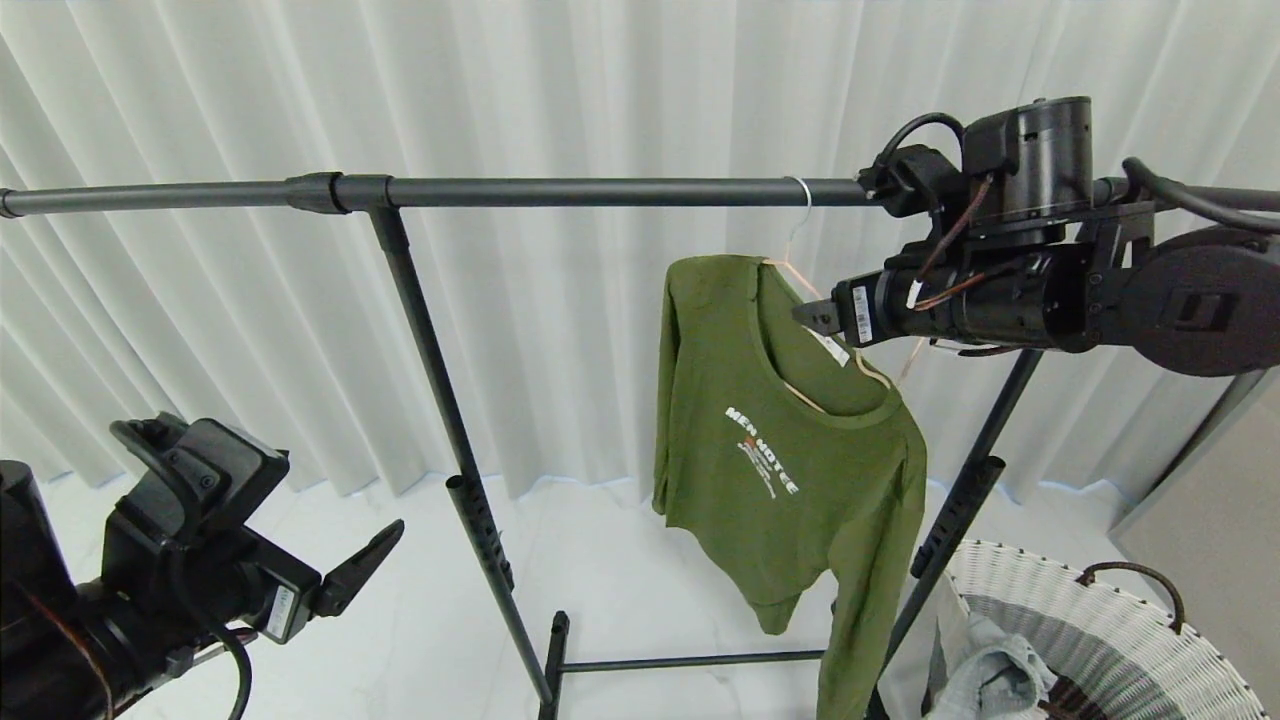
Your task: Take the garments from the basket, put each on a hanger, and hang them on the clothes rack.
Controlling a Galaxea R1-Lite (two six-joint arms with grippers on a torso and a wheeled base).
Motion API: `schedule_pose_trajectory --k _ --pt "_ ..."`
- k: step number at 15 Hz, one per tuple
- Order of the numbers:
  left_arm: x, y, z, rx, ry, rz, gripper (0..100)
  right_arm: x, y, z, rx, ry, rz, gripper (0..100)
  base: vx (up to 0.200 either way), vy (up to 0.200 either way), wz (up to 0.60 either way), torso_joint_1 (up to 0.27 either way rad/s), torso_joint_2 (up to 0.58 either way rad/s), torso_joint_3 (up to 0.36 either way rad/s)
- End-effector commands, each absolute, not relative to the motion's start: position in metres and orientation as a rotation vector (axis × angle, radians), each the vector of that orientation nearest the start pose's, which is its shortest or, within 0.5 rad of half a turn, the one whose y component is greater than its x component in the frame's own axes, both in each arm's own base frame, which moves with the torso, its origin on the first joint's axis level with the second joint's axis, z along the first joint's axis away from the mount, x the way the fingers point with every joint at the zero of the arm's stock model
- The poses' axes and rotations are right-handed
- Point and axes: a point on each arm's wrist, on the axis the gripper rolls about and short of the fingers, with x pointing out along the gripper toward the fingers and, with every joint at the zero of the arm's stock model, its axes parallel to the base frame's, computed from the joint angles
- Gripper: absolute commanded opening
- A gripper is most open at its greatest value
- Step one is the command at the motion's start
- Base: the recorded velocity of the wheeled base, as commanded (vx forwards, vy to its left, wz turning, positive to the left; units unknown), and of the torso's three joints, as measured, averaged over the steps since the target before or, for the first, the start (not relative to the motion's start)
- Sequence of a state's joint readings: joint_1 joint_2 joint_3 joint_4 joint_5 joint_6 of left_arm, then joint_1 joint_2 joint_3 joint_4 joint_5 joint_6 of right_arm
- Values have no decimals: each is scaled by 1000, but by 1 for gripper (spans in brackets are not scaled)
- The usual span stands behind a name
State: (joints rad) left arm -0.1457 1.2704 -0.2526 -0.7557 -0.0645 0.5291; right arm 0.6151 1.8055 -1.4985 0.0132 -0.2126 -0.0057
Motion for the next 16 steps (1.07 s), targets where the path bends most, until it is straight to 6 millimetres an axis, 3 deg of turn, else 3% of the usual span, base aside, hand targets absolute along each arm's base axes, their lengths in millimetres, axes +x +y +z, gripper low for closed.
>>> schedule_pose_trajectory --k 1,6,10,16 --pt "164 -25 150 534 207 -270 100 278 195 290 -129 269 409 100 0 0 0 0 0 0" --pt "164 -8 149 522 236 -169 100 232 156 300 -138 250 338 100 0 0 0 0 0 0" --pt "158 5 149 511 249 -88 100 206 111 283 -263 285 185 100 -200 0 0 8 2 2" --pt "151 7 145 509 258 -76 100 177 53 252 -395 362 5 100 -200 0 0 -3 3 5"
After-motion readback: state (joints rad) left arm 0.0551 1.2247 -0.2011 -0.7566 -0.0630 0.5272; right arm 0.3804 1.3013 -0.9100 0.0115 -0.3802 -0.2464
